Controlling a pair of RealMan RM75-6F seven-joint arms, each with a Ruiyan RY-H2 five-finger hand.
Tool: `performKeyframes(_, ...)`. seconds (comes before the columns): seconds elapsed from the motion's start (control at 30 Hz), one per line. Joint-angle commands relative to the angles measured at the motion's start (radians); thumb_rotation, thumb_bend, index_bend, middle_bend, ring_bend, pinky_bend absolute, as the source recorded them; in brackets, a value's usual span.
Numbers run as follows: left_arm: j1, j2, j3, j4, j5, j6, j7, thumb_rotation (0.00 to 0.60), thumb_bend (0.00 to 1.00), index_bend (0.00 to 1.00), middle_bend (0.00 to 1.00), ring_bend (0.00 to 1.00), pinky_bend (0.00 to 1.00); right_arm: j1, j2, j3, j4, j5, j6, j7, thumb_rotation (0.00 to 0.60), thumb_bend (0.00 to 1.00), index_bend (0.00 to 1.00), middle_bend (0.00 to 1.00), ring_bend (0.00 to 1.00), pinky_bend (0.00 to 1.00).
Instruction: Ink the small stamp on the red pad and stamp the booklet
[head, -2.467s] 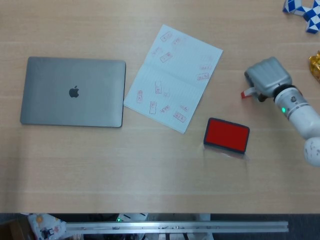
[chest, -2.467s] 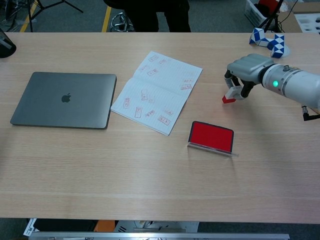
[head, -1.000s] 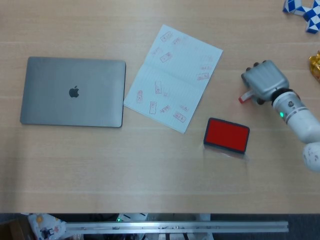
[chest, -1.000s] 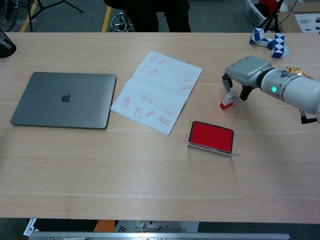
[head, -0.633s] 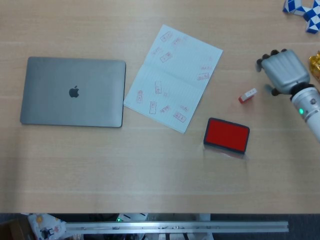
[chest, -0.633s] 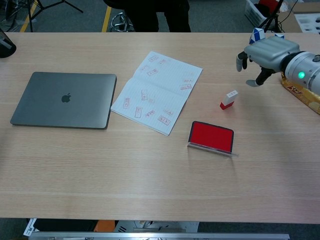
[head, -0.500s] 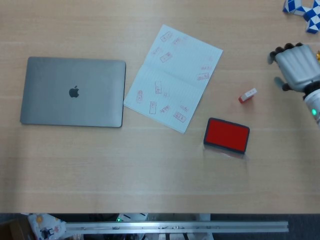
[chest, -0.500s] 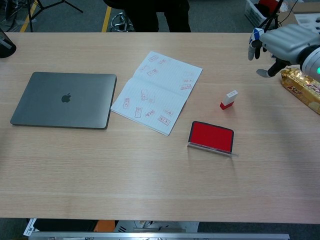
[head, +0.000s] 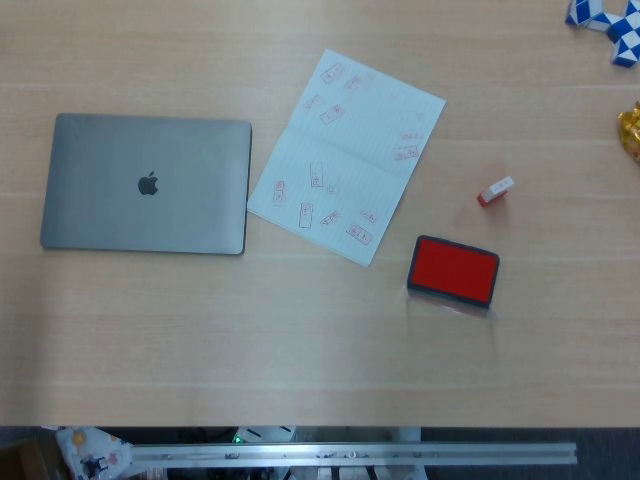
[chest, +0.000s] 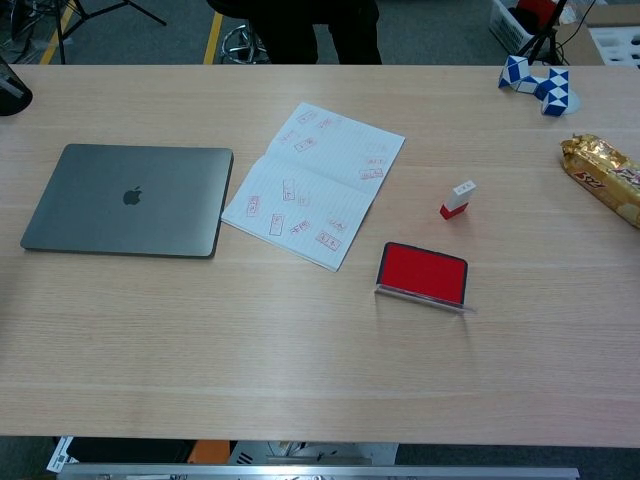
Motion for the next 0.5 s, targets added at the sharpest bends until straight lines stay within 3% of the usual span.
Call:
performKeyframes(0.03, 0.002, -0.003, 0.000, 0.001, 0.004, 0.005, -0.001, 0.600, 0.20, 0.06, 0.12, 0.24, 0.15, -0.070, 0.036, -0.020, -0.029, -0.043, 0.060, 0.027, 0.600, 0.31, 0.49, 0.48, 0.38, 0.38)
performKeyframes(0.23, 0.009, -0.005, 0.002, 0.005, 0.010, 0.015, -0.007, 0.600, 0.20, 0.06, 0.12, 0.24, 0.15, -0.151, 0.062, -0.027, -0.052, -0.085, 0.113, 0.048, 0.600, 0.31, 0.51, 0.48, 0.38, 0.38)
performKeyframes(0.5, 0.014, -0.003, 0.002, 0.009, 0.013, 0.021, -0.022, 0.600, 0.20, 0.06, 0.12, 0.24, 0.15, -0.194, 0.067, 0.003, -0.054, -0.119, 0.116, 0.057, 0.600, 0.31, 0.51, 0.48, 0.38, 0.38)
